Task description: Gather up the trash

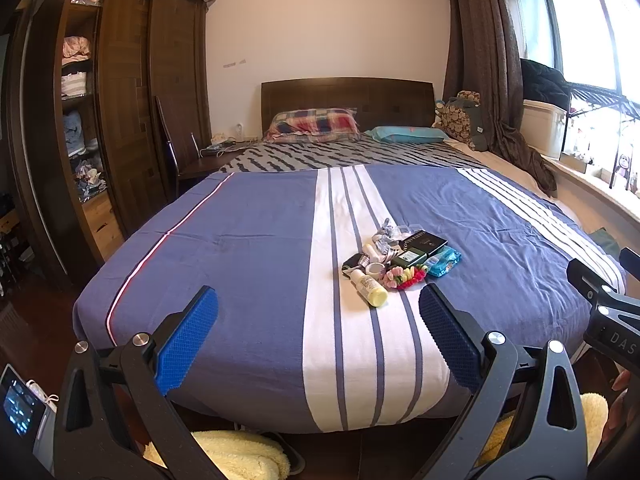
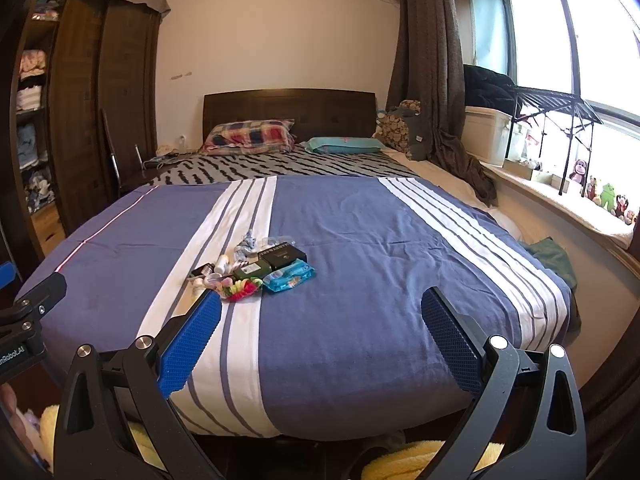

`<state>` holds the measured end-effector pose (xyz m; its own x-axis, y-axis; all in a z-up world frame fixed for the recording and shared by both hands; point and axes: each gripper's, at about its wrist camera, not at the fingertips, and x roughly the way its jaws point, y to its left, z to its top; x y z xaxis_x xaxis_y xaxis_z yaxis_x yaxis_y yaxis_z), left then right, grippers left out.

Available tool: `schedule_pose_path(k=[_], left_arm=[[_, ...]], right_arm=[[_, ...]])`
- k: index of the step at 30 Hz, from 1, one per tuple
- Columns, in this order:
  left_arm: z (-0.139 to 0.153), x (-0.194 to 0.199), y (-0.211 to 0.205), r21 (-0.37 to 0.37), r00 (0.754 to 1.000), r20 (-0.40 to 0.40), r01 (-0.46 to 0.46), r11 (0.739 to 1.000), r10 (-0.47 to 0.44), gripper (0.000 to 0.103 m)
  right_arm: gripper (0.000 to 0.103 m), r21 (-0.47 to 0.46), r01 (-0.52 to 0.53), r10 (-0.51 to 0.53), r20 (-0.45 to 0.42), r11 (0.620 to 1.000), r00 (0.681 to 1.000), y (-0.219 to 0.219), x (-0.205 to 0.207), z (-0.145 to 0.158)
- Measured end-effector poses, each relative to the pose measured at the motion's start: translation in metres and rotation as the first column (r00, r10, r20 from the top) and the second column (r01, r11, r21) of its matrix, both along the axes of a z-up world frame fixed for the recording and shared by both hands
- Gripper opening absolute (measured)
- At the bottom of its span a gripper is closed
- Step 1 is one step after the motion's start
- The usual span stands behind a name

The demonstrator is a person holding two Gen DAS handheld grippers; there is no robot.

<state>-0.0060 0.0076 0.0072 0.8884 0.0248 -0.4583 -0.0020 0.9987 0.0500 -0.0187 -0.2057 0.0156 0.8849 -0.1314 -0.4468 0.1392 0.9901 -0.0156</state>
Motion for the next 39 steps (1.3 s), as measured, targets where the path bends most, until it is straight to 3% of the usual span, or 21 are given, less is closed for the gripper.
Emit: schedule_pose_path(k=[39], left_arm=[[0.0043, 0.0001, -0.0001, -0.001, 1.000, 0.006, 0.002, 1.000, -0.002, 0.095]], right_arm=[[0.100, 0.005, 0.000, 0.000, 0.006, 1.000, 1.000, -0.0018, -0.0015, 0.0015]])
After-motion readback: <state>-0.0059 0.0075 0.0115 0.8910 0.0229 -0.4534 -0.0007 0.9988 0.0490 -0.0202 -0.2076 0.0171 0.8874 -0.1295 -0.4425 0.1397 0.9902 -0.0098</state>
